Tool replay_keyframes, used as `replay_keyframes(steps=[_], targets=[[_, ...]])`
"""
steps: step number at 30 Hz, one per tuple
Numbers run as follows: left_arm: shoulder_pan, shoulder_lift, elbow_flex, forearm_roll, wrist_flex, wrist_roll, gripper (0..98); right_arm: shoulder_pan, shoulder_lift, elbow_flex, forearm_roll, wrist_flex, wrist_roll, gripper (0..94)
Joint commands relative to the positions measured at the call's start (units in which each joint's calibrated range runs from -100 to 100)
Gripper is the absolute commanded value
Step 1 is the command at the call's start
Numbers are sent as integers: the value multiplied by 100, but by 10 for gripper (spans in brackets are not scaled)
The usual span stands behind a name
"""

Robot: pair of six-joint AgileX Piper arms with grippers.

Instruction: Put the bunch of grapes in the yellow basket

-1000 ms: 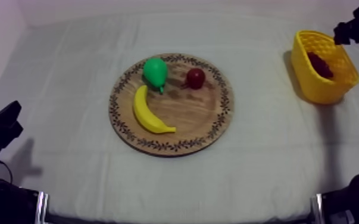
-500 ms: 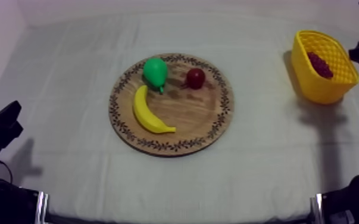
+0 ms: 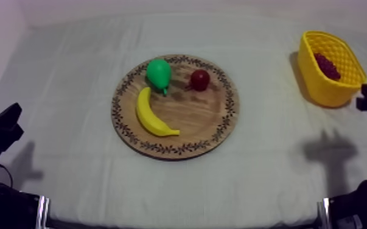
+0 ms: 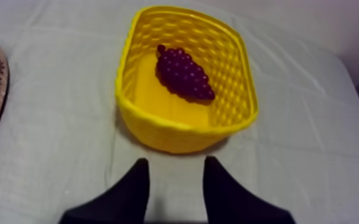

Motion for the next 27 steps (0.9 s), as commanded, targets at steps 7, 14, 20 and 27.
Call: replay_keyframes(steps=[7, 14, 20, 27], targets=[[0, 0, -3, -3, -5, 1, 1, -26, -1731, 1294, -190, -142, 118, 127], [0, 0, -3, -3, -5, 1, 1, 181, -2929, 1842, -334, -76, -13, 18], [0, 0, -3, -3, -5, 1, 1, 2, -3204, 2046, -61, -272, -719, 5], [0, 0, -3, -3, -5, 1, 1, -205, -3237, 2090, 121, -243, -1336, 3]])
